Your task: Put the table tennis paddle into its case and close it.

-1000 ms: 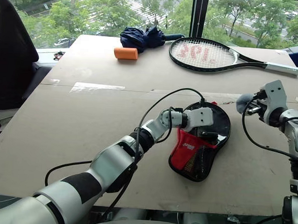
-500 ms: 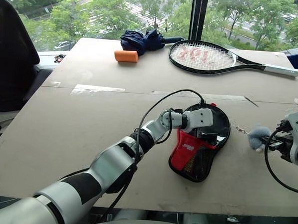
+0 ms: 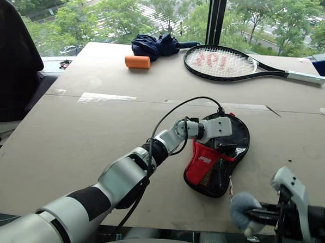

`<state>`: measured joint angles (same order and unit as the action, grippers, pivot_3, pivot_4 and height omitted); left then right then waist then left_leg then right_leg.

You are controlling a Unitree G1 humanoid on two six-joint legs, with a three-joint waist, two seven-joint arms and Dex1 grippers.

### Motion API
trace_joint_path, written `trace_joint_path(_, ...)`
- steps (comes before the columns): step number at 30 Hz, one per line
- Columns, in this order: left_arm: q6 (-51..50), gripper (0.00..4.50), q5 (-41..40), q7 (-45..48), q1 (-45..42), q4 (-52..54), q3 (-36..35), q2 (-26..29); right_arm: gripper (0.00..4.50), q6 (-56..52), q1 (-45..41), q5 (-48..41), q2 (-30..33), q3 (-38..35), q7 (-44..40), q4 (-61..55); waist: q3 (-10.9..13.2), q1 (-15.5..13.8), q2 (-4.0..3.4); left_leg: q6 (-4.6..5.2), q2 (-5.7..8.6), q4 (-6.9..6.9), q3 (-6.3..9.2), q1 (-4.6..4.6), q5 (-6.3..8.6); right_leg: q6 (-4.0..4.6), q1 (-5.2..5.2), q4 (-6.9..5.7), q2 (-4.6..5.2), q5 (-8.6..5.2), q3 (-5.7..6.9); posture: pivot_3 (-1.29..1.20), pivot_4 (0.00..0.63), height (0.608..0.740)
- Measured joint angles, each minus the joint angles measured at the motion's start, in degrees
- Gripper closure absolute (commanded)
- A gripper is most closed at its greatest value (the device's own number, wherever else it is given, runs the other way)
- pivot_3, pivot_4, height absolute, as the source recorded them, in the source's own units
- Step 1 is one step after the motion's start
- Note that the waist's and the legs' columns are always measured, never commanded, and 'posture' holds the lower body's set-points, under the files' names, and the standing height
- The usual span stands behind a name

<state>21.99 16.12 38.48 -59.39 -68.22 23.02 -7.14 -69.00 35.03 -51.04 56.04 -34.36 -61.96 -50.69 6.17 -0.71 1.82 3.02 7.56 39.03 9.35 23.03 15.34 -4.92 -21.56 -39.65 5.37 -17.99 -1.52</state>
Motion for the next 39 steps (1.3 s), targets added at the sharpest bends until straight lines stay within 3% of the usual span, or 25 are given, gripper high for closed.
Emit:
trace_joint_path(5, -0.35, 0.0, 0.0, -0.22, 0.02, -0.28, 0.0, 0.1, 4.48, 7.01, 6.2, 4.29, 3.0, 0.19, -3.39, -0.64, 0.01, -0.02, 0.27, 0.03, -0.01, 0.0, -0.16, -0.19, 0.03, -0.05, 0.07, 0.0, -0.01, 0.0, 0.1, 0.0, 0.15, 0.726)
trace_joint_path(9, -0.37, 0.0, 0.0, -0.7, -0.02, -0.28, -0.03, 0.19, 4.48, 10.3, 3.64, 7.17, 2.67, 0.77, -2.61, 4.47, 0.03, 0.01, 0.38, 0.04, -0.02, -0.01, -0.19, -0.19, 0.04, -0.05, 0.07, 0.04, -0.01, 0.0, 0.06, 0.0, 0.15, 0.726)
trace_joint_path(10, -0.37, 0.0, 0.0, -0.71, -0.02, -0.29, -0.05, 0.3, 4.48, 10.75, 1.94, 7.55, 2.53, 1.14, -2.02, 5.45, 0.03, -0.03, 0.37, 0.04, -0.03, -0.04, -0.17, -0.19, 0.04, -0.05, 0.07, 0.04, -0.01, 0.0, 0.05, 0.0, 0.15, 0.726)
trace_joint_path(11, -0.39, 0.0, -0.02, -0.74, -0.06, -0.38, -0.35, 0.73, 4.48, 11.79, -7.28, 7.75, 0.57, 2.06, 1.96, 11.15, 0.12, 0.3, 0.54, 0.04, -0.11, -0.06, -0.29, -0.24, 0.04, -0.07, 0.1, 0.04, -0.07, 0.05, -0.04, 0.0, 0.15, 0.726)
trace_joint_path(12, -0.39, 0.0, -0.12, -0.69, -0.06, -0.38, -0.5, 0.6, 4.48, 12.9, -11.3, 8.21, 0.24, 1.88, 4.13, 14.48, 0.12, 0.12, 0.47, 0.04, -0.1, -0.06, -0.33, -0.24, 0.04, -0.09, 0.08, 0.05, -0.06, 0.06, -0.06, 0.0, 0.15, 0.726)
trace_joint_path(17, -0.4, 0.0, -0.66, 0.13, -0.29, -0.46, -2.22, 1.68, 4.48, 16.88, -23.47, 11.82, -2.43, 6.36, 10.08, 22.56, 0.17, 0.17, 0.42, 0.03, -0.13, -0.17, -0.34, -0.16, 0.03, -0.08, -0.04, 0.05, -0.1, 0.06, -0.18, 0.0, 0.15, 0.726)
trace_joint_path(21, -0.4, 0.0, -1.04, 0.54, -0.78, -0.42, -3.15, 2.79, 2.75, 20.16, -28.6, 14.76, -3.61, 11.27, 12.3, 26.54, 0.32, -0.09, 0.19, 0.02, -0.13, -0.2, -0.34, -0.13, 0.02, -0.08, -0.08, 0.06, -0.08, 0.06, -0.33, 0.0, 0.15, 0.726)
trace_joint_path(22, -0.4, 0.0, -1.43, 0.62, -0.79, -0.37, -3.75, 3.68, 2.54, 20.3, -28.51, 14.71, -3.59, 11.67, 11.82, 26.79, 0.35, -0.09, 0.16, 0.01, -0.13, -0.21, -0.34, -0.13, 0.02, -0.08, -0.09, 0.06, -0.09, 0.06, -0.34, 0.0, 0.15, 0.726)
trace_joint_path(27, -0.54, 0.0, -3.76, 2.5, -0.21, 0.46, -6.88, 7.33, 0.31, 21.91, -26.95, 15.02, -3.3, 11.7, 10.06, 27.34, 0.42, -0.07, 0.04, 0.0, -0.13, -0.24, -0.38, -0.12, 0.01, -0.07, -0.13, 0.06, -0.1, 0.06, -0.41, 0.0, 0.15, 0.726)
trace_joint_path(28, -0.84, 0.0, -5.27, 4.16, 0.94, 1.95, -8.19, 8.48, 0.05, 23.54, -25.83, 15.61, -3.2, 11.36, 9.34, 27.81, 0.51, -0.08, -0.03, 0.0, -0.12, -0.24, -0.38, -0.12, 0.01, -0.07, -0.14, 0.07, -0.1, 0.06, -0.41, 0.0, 0.15, 0.726)
trace_joint_path(31, -2.47, 0.0, -9.66, 9.75, 5.23, 7.92, -11.39, 13.33, 0.05, 29.56, -23.09, 16.73, -5.83, 8.52, 7.3, 30.76, 0.86, 0.23, -0.22, -0.24, -0.13, -0.36, -0.41, -0.1, -0.13, -0.07, -0.21, 0.09, -0.1, 0.06, -0.48, 0.0, 0.15, 0.726)
trace_joint_path(39, -24.69, 0.0, -25.11, 24.21, 31.14, 51.54, -19.87, 35.28, 0.05, 49.27, -19.04, 19.79, -7.76, 2.18, -3.5, 44.13, 1.23, 1.48, -0.85, -0.26, -0.15, -0.68, -0.55, -0.17, -0.15, -0.06, -0.25, 0.4, -0.11, 0.06, -0.68, 0.0, 0.15, 0.726)
